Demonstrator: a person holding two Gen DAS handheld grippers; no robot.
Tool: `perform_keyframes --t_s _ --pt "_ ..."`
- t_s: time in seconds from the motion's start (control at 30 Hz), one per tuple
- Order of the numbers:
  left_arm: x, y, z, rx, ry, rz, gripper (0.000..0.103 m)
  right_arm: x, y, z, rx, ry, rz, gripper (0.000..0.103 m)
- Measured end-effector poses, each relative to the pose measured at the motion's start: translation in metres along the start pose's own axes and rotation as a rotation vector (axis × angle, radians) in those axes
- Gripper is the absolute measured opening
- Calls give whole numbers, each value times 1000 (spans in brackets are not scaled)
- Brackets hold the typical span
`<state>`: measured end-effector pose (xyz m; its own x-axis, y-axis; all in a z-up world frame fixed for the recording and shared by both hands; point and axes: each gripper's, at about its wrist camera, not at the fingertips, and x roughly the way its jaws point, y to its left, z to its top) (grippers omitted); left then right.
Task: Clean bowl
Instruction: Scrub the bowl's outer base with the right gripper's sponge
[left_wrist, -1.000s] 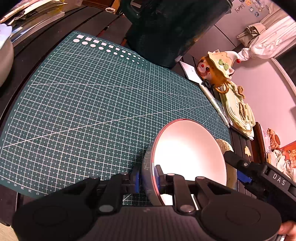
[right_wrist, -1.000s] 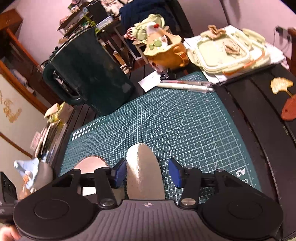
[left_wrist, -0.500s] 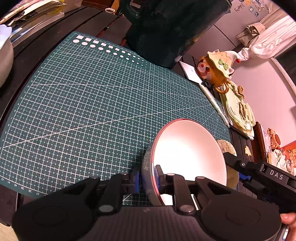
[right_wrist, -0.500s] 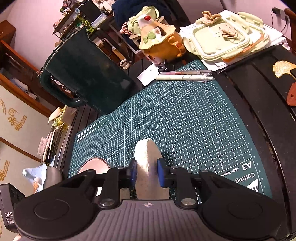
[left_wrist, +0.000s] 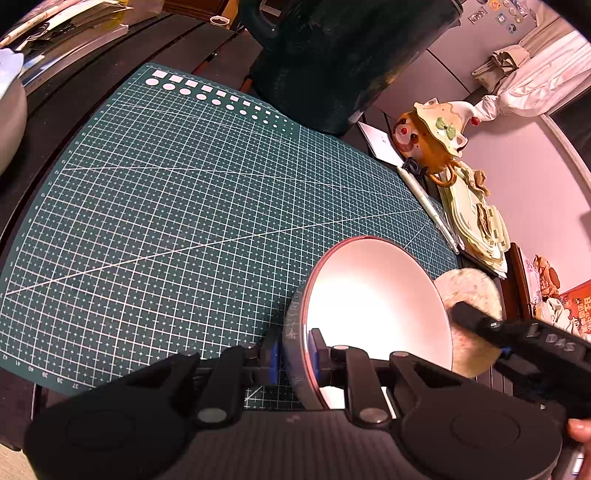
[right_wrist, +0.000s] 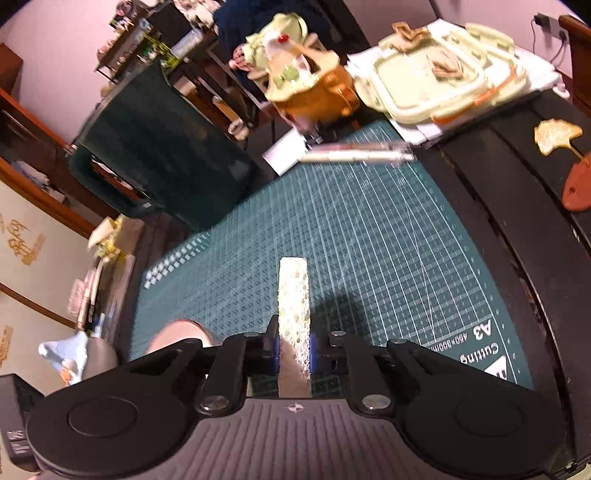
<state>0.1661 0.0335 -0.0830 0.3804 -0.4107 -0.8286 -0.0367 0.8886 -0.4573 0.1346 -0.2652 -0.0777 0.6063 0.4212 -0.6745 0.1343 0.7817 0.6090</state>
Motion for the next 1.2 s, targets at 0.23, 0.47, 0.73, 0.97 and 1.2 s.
perform_keyframes --t_s 0.23,0.47,0.73,0.97,1.2 --pt "2 1 1 2 -2 0 16 -4 22 -4 -74 47 32 13" --pt "2 2 0 12 -3 5 16 -4 18 -1 -52 68 53 15" --pt "0 2 -2 23 -4 10 16 -2 27 -5 -120 48 23 25" --pt "0 0 -1 27 -4 12 16 4 24 -9 -138 63 -8 17" --pt "0 -1 0 33 -3 13 16 4 22 -8 -134 30 -36 16"
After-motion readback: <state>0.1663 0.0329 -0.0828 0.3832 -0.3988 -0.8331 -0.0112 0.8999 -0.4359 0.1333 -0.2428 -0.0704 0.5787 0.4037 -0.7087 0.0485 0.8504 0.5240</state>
